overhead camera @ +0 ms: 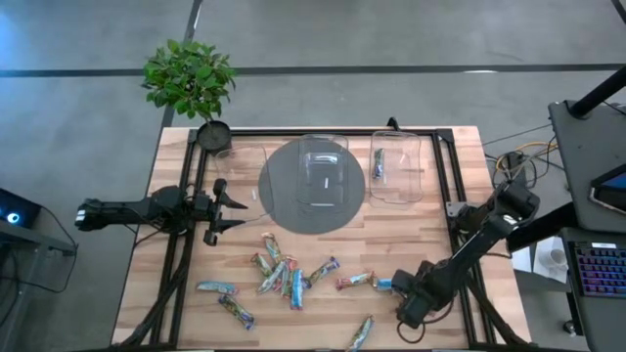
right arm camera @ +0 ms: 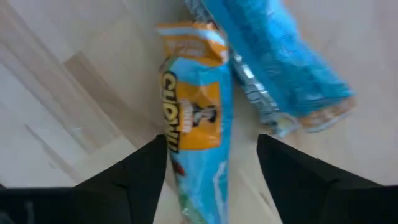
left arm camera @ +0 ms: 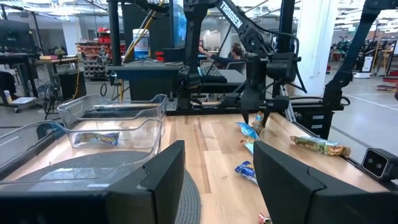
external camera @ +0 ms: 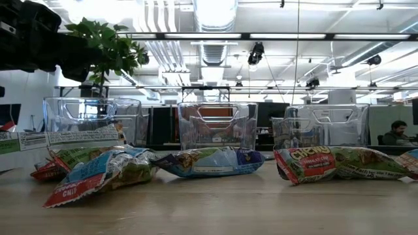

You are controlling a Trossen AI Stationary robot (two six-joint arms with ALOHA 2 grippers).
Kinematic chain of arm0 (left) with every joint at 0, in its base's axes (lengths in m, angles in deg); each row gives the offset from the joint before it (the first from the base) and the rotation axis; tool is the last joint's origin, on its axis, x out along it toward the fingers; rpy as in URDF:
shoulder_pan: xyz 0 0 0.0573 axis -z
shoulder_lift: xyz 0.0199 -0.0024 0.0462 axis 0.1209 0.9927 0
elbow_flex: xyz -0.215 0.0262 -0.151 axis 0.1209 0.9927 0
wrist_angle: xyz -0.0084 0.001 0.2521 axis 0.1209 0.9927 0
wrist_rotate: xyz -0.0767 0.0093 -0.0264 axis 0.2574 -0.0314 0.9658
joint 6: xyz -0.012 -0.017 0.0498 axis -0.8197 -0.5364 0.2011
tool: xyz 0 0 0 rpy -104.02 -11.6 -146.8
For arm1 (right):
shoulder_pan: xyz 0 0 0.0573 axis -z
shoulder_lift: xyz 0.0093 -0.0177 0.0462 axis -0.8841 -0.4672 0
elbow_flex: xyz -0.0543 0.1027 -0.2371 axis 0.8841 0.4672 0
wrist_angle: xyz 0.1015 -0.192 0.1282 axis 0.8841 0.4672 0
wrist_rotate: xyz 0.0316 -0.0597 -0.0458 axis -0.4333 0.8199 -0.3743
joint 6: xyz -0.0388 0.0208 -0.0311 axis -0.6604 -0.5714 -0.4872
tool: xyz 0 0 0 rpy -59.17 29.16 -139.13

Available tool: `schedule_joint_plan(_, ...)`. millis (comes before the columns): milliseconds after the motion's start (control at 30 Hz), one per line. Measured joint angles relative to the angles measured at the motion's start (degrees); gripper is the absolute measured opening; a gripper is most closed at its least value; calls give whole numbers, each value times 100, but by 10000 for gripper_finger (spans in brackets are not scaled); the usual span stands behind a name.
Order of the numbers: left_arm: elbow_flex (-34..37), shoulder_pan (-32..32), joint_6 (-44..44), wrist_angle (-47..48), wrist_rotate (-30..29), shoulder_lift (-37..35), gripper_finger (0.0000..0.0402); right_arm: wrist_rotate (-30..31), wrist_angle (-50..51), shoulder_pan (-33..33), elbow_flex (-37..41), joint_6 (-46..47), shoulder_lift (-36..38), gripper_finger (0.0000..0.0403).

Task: Pick and place Granola Bars by type
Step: Put the yellow granola bar into the center transparent bin

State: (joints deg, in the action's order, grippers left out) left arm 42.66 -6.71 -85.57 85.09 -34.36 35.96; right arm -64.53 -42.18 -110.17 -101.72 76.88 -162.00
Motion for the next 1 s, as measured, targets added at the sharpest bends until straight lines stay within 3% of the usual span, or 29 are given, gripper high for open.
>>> schedule_joint_plan(100,0,2,-4,-2,2,0,174,-144,-21,32,0,258,21,183)
schedule_joint_plan(300,0,2,-4,0,0,0,174,-19,-168,246,-37,739,624,45)
schedule_joint_plan(367,0,2,-4,0,1,0,174,163,-148,421,-107,785,922,22)
schedule_joint_plan(533,0,0,-6,0,0,0,174,1084,-93,1280,-393,689,1775,27)
schedule_joint_plan(700,0,2,-7,2,0,0,174,2322,-303,2999,-1056,-474,2320,28)
schedule_joint_plan(800,0,1,-7,2,0,0,174,2167,-853,4316,-1429,-1611,2175,29)
schedule_joint_plan(900,0,1,-7,2,0,0,174,1618,-1172,5482,-1809,-2472,1763,29)
schedule_joint_plan(1000,0,2,-145,-15,2,3,174,812,-1148,6342,-2120,-2772,1155,39)
